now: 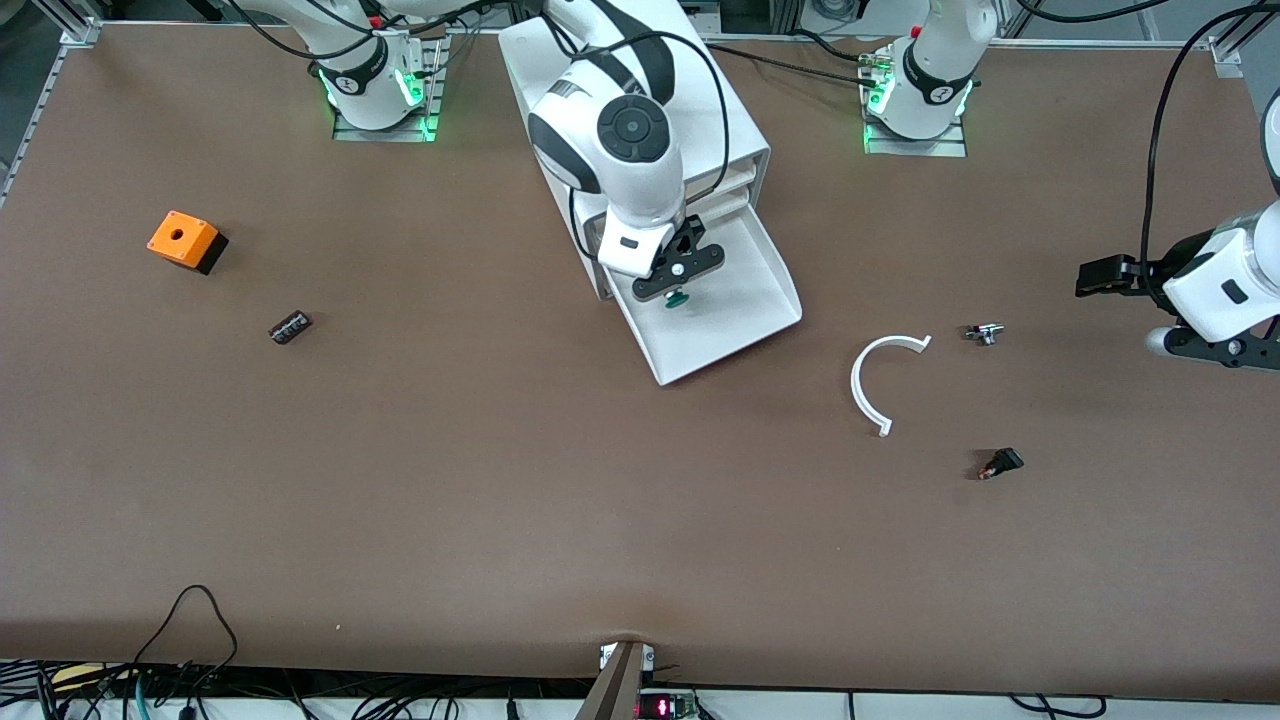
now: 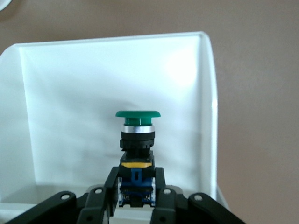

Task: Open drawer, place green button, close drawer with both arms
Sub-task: 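Carry the green button over the open drawer with the right gripper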

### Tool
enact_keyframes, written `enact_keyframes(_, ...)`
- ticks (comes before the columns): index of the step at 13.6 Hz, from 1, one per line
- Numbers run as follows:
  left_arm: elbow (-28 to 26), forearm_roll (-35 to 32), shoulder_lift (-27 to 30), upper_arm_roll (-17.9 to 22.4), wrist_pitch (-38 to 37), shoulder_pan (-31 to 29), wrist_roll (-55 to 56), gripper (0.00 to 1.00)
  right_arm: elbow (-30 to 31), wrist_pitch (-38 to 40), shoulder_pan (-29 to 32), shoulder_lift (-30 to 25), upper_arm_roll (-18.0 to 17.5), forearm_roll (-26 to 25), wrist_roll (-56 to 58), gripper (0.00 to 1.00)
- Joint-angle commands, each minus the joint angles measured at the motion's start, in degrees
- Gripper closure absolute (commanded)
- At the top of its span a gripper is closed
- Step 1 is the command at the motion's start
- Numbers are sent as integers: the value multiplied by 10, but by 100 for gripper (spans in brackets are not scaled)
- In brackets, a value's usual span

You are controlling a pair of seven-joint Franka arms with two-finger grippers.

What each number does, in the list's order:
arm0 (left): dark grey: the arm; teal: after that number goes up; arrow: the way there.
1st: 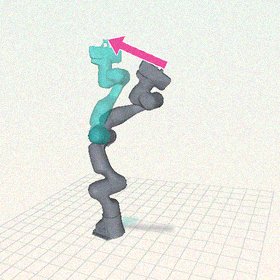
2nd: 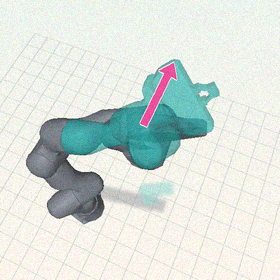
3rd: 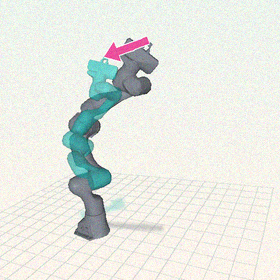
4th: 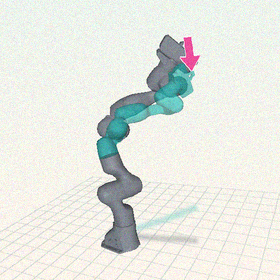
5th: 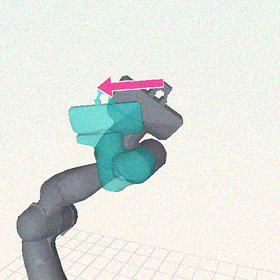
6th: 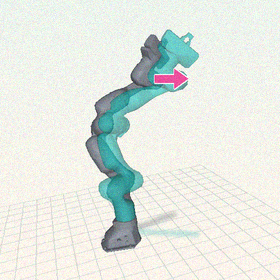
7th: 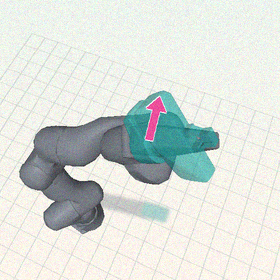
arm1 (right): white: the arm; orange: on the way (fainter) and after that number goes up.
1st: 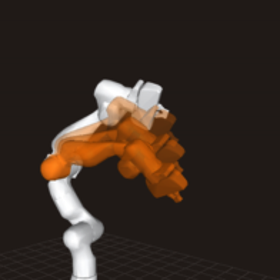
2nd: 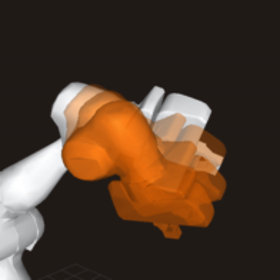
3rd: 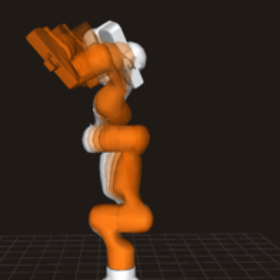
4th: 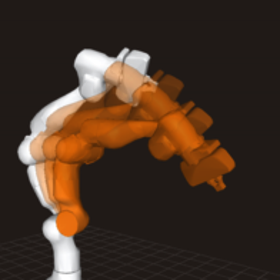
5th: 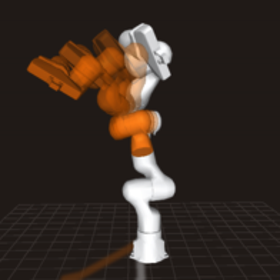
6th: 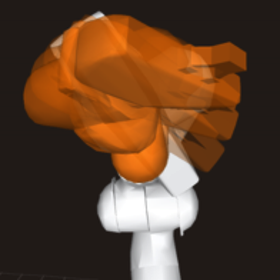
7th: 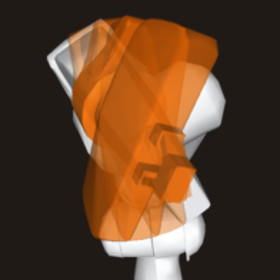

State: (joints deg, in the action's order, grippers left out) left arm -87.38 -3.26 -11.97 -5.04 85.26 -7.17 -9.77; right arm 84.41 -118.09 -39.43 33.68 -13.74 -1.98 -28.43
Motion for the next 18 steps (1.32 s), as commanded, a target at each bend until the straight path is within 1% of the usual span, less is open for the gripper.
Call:
enact_keyframes(1,-3,-15,5,-1,0,0,-8,0,-19,11,-23,29,6,-27,-43,100)
enact_keyframes(7,-3,-9,5,-1,5,1,-3,0,-19,-18,-24,58,6,-41,-46,100)
enact_keyframes(8,-2,-7,5,-1,5,4,-3,0,-19,-19,-26,59,6,-43,-52,94)
enact_keyframes(9,-3,-5,1,-1,6,8,2,0,-19,-18,-26,60,6,-45,-58,83)
enact_keyframes(12,-2,14,-10,-1,6,13,33,3,-20,-18,-26,56,7,-50,-59,42)
enact_keyframes(14,-1,15,-15,-1,6,13,40,4,-33,-12,-21,51,7,-47,-55,11)
enact_keyframes(15,-1,15,-15,-1,6,13,46,6,-50,-9,-19,46,8,-44,-51,0)
enact_keyframes(16,-1,15,-15,-1,6,16,60,16,-59,0,-11,39,8,-43,-50,0)
enact_keyframes(17,-1,14,-18,-1,6,36,109,27,-66,18,3,31,8,-43,-48,0)
enact_keyframes(18,1,11,-21,-1,4,62,177,34,-76,27,16,19,9,-43,-45,0)
